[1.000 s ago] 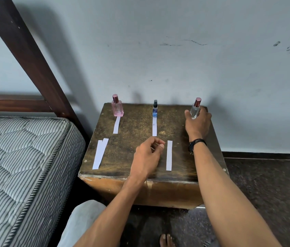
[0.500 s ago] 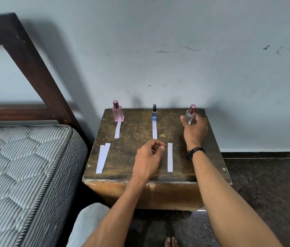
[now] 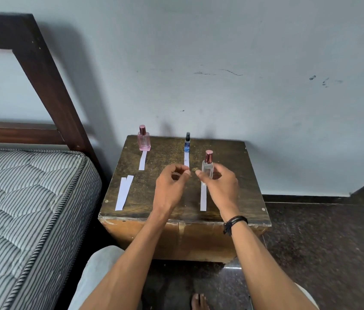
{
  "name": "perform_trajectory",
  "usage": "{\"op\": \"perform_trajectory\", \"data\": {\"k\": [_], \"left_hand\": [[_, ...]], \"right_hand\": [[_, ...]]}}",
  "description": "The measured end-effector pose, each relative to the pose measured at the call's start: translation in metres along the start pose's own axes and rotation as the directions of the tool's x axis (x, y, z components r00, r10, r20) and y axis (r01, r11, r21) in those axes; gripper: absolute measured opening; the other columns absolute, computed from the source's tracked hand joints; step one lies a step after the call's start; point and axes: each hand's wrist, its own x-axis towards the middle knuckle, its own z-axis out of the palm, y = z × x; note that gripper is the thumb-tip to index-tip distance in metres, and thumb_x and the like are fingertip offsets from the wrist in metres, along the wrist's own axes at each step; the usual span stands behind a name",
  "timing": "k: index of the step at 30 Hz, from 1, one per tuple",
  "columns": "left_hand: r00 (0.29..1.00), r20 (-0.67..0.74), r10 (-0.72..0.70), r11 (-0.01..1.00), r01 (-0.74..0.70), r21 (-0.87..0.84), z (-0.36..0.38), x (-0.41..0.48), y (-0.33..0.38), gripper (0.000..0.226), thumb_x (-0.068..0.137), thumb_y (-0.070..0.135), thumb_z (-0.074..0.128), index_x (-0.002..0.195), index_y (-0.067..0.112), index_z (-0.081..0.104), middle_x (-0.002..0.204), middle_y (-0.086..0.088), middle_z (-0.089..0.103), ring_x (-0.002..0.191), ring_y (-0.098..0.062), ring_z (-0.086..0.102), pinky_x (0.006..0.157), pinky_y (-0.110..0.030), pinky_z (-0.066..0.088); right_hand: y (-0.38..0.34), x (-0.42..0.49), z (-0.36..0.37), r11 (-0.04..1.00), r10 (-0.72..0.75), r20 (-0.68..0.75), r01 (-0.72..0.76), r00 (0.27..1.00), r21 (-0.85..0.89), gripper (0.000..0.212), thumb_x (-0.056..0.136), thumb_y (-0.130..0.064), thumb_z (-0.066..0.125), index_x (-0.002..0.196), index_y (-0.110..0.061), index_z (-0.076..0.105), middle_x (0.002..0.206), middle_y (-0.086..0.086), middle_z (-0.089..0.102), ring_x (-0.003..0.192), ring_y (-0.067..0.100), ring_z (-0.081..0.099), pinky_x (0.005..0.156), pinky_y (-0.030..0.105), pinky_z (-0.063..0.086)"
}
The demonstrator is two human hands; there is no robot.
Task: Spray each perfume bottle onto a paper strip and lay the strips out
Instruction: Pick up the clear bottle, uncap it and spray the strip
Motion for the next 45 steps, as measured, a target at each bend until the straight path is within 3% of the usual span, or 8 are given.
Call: {"op": "perform_trajectory", "data": {"k": [8, 12, 24, 32, 34, 37, 40, 45], "left_hand": [[0.997, 0.062, 0.051, 0.989, -0.042, -0.145, -0.008, 0.008, 0.003, 0.035, 0.09, 0.034, 0.075, 0.123, 0.028, 0.069, 0.118, 0.01, 0.072, 0.112, -0.01, 0.066, 0.1, -0.038, 0.053], [0.993, 0.086, 0.077, 0.984, -0.062, -0.165, -0.013, 0.01, 0.003, 0.034, 0.089, 0.028, 0.076, 0.123, 0.026, 0.07, 0.111, 0.007, 0.075, 0.107, -0.013, 0.069, 0.097, -0.043, 0.056], [0.998, -0.022, 0.061, 0.987, -0.063, -0.147, -0.019, 0.013, 0.003, 0.025, 0.09, 0.021, 0.075, 0.116, 0.021, 0.073, 0.099, 0.004, 0.075, 0.088, -0.006, 0.069, 0.077, -0.018, 0.053], [0.966, -0.258, 0.019, 0.938, -0.106, -0.329, -0.024, 0.015, 0.004, 0.025, 0.094, 0.017, 0.071, 0.118, 0.018, 0.069, 0.096, 0.009, 0.073, 0.088, -0.005, 0.064, 0.084, -0.037, 0.058], [0.959, -0.285, -0.002, 0.957, -0.08, -0.278, -0.025, 0.017, 0.001, 0.024, 0.094, 0.018, 0.071, 0.117, 0.021, 0.068, 0.097, 0.007, 0.072, 0.089, -0.007, 0.065, 0.089, -0.04, 0.058], [0.968, -0.25, -0.032, 0.999, 0.034, 0.005, -0.025, 0.017, -0.006, 0.02, 0.091, 0.029, 0.073, 0.11, 0.029, 0.067, 0.094, 0.012, 0.072, 0.09, -0.004, 0.067, 0.092, -0.041, 0.057], [0.986, -0.155, -0.054, 0.953, 0.098, 0.288, -0.025, 0.014, -0.01, 0.018, 0.088, 0.032, 0.075, 0.103, 0.031, 0.065, 0.091, 0.016, 0.07, 0.09, -0.008, 0.067, 0.087, -0.038, 0.054], [0.996, -0.046, -0.073, 0.873, 0.086, 0.48, -0.02, 0.012, -0.013, 0.021, 0.085, 0.025, 0.077, 0.101, 0.027, 0.063, 0.088, 0.014, 0.066, 0.092, -0.016, 0.068, 0.081, -0.032, 0.051]], "right_hand": [[-0.013, -0.002, 0.004, 0.997, -0.042, 0.204, 0.054, 0.978, -0.053, 0.032, 0.084, -0.05, 0.08, 0.107, -0.029, 0.075, 0.094, -0.015, 0.071, 0.089, 0.002, 0.064, 0.069, 0.022, 0.047], [-0.018, 0.002, 0.01, 0.993, -0.062, 0.244, 0.085, 0.968, -0.084, 0.029, 0.086, -0.051, 0.077, 0.106, -0.031, 0.074, 0.088, -0.021, 0.066, 0.083, -0.005, 0.061, 0.064, 0.02, 0.046], [-0.022, -0.001, 0.016, 0.976, -0.062, 0.374, 0.135, 0.925, -0.172, 0.033, 0.079, -0.051, 0.083, 0.101, -0.029, 0.075, 0.092, -0.013, 0.073, 0.085, 0.007, 0.067, 0.076, 0.034, 0.057], [-0.022, 0.002, 0.008, 0.967, -0.01, 0.403, 0.111, 0.915, -0.228, 0.032, 0.078, -0.05, 0.084, 0.1, -0.029, 0.075, 0.09, -0.013, 0.072, 0.083, 0.006, 0.066, 0.069, 0.027, 0.046], [-0.023, 0.004, 0.007, 0.973, -0.007, 0.399, 0.098, 0.917, -0.207, 0.035, 0.078, -0.052, 0.084, 0.105, -0.031, 0.075, 0.093, -0.015, 0.071, 0.083, 0.002, 0.064, 0.069, 0.026, 0.047], [-0.023, 0.005, 0.006, 0.988, 0.003, 0.377, 0.057, 0.926, -0.146, 0.037, 0.078, -0.05, 0.084, 0.108, -0.03, 0.074, 0.097, -0.013, 0.073, 0.09, 0.007, 0.067, 0.077, 0.031, 0.051], [-0.023, 0.008, 0.005, 0.999, 0.043, 0.354, -0.031, 0.934, -0.042, 0.031, 0.077, -0.047, 0.084, 0.099, -0.028, 0.074, 0.093, -0.005, 0.075, 0.089, 0.016, 0.07, 0.083, 0.042, 0.055], [-0.025, 0.012, -0.003, 0.98, 0.084, 0.364, -0.143, 0.928, 0.138, 0.017, 0.079, -0.035, 0.086, 0.091, -0.029, 0.077, 0.1, 0.016, 0.074, 0.098, 0.035, 0.07, 0.092, 0.054, 0.055]]}}
